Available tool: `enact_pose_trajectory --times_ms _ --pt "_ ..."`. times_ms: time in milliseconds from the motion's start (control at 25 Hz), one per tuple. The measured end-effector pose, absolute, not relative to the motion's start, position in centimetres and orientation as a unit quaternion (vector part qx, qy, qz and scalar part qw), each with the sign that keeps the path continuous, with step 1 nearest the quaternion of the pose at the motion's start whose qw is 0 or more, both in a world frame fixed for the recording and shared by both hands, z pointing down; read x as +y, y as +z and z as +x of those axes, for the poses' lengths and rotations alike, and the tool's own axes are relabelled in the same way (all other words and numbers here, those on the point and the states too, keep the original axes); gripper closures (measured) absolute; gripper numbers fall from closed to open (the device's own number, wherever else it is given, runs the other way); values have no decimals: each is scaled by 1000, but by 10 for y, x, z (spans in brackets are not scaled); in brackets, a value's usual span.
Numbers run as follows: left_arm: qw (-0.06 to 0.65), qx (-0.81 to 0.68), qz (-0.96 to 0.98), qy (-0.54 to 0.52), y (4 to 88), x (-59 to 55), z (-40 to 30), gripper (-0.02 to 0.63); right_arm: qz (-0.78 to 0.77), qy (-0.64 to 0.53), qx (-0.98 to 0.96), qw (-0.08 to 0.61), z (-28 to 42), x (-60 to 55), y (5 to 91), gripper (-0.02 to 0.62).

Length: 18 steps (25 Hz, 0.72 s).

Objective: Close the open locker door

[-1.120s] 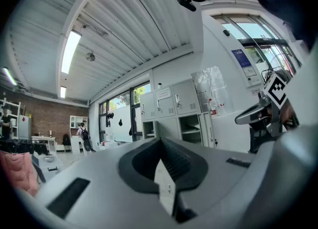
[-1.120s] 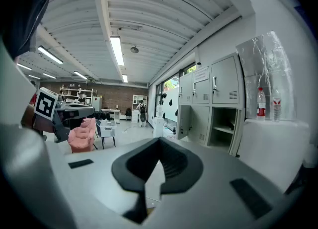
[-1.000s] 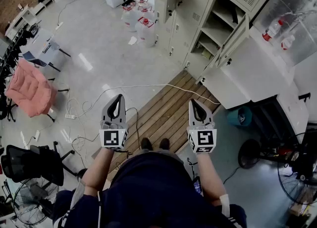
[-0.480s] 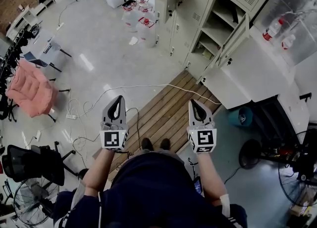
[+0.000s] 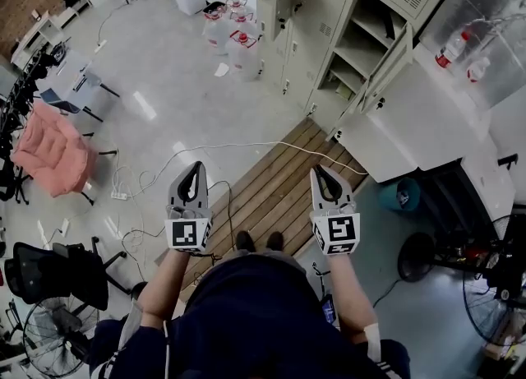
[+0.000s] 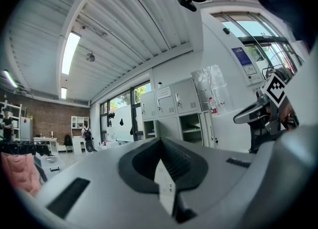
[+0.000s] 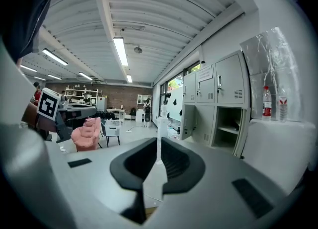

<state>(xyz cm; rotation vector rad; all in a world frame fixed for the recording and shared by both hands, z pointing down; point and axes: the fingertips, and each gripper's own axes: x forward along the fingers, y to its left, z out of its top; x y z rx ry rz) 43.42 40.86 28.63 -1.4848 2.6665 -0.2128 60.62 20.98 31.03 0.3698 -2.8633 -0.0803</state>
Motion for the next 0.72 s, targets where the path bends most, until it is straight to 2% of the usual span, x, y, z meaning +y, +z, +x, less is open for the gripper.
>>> enact_pose_trajectory --times_ms 160,440,640,720 --pt "40 872 -484 -68 289 412 433 601 121 -31 -984 128 606 211 309 553" --pt "37 873 -481 -71 291 412 431 603 99 -38 -987 124 601 212 302 434" --pt "39 873 -481 -75 290 413 431 603 93 -46 -987 120 598 210 298 397" --pt "39 873 -480 -76 291 412 430 601 84 -44 -988 120 596 211 298 363"
